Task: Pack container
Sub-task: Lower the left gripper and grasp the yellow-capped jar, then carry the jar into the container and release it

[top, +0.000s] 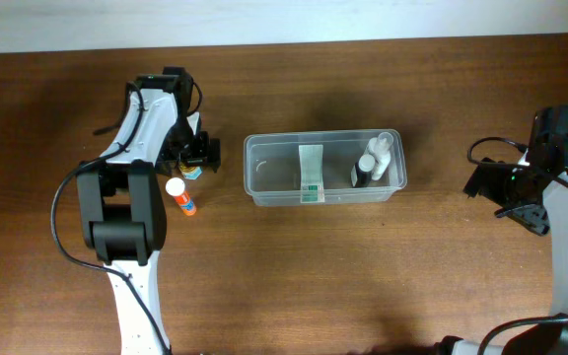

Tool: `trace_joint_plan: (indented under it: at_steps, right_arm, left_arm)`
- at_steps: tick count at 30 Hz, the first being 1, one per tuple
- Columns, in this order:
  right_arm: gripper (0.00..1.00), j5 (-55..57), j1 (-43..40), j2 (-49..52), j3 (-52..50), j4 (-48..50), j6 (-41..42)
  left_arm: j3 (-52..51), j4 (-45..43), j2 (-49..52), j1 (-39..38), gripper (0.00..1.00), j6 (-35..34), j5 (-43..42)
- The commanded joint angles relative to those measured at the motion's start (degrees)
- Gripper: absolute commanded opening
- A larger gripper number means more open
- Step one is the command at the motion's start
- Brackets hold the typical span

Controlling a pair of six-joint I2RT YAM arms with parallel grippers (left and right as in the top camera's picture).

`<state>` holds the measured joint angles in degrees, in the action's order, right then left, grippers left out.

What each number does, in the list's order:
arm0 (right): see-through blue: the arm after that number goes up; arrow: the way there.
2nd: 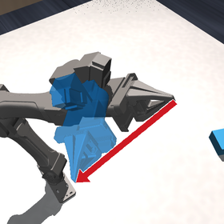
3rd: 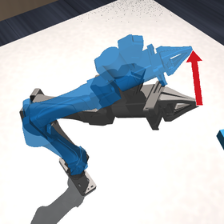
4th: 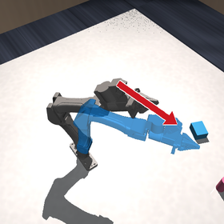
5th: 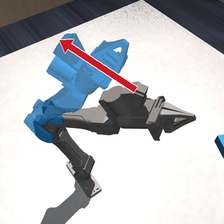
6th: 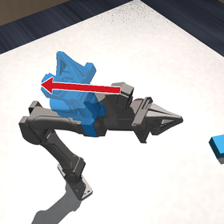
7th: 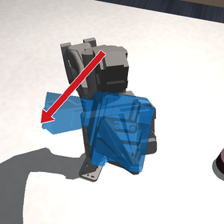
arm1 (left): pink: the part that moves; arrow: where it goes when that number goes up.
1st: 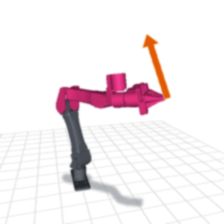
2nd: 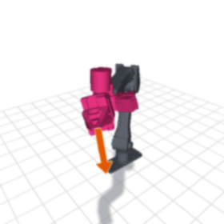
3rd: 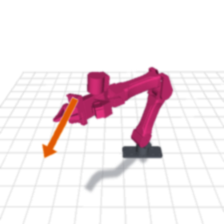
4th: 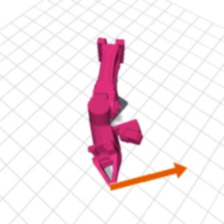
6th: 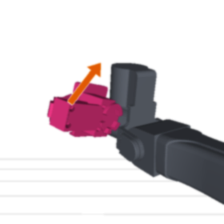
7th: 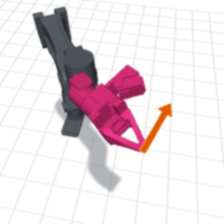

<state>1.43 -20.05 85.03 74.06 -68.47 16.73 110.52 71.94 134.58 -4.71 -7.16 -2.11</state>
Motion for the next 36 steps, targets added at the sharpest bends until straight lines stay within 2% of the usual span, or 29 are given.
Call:
trace_joint_plan:
  at_steps: [1,17,22,26,29,36]
  right_arm:
    - [0.98,0.11,-0.24,-0.13,0.09,0.17,0.74]
    - [0.98,0.11,-0.24,-0.13,0.09,0.17,0.72]
    - [0.98,0.11,-0.24,-0.13,0.09,0.17,0.74]
    - [0.98,0.11,-0.24,-0.13,0.09,0.17,0.72]
    - [0.98,0.11,-0.24,-0.13,0.09,0.17,0.74]
    - [0.98,0.11,-0.24,-0.13,0.09,0.17,0.74]
  left_arm:
    - [-0.76,-0.79,0.63,0.37,0.99,-0.11,-0.02]
    - [-0.76,-0.24,0.63,0.37,0.98,-0.11,1.49]
    - [-0.76,-0.15,0.63,0.37,0.59,-0.11,1.49]
    - [-0.76,-0.11,0.63,0.37,0.57,-0.11,1.49]
    - [-0.76,-0.11,0.63,0.37,0.49,-0.11,1.49]
    - [-0.76,-0.2,0.66,0.37,0.4,-0.11,1.49]
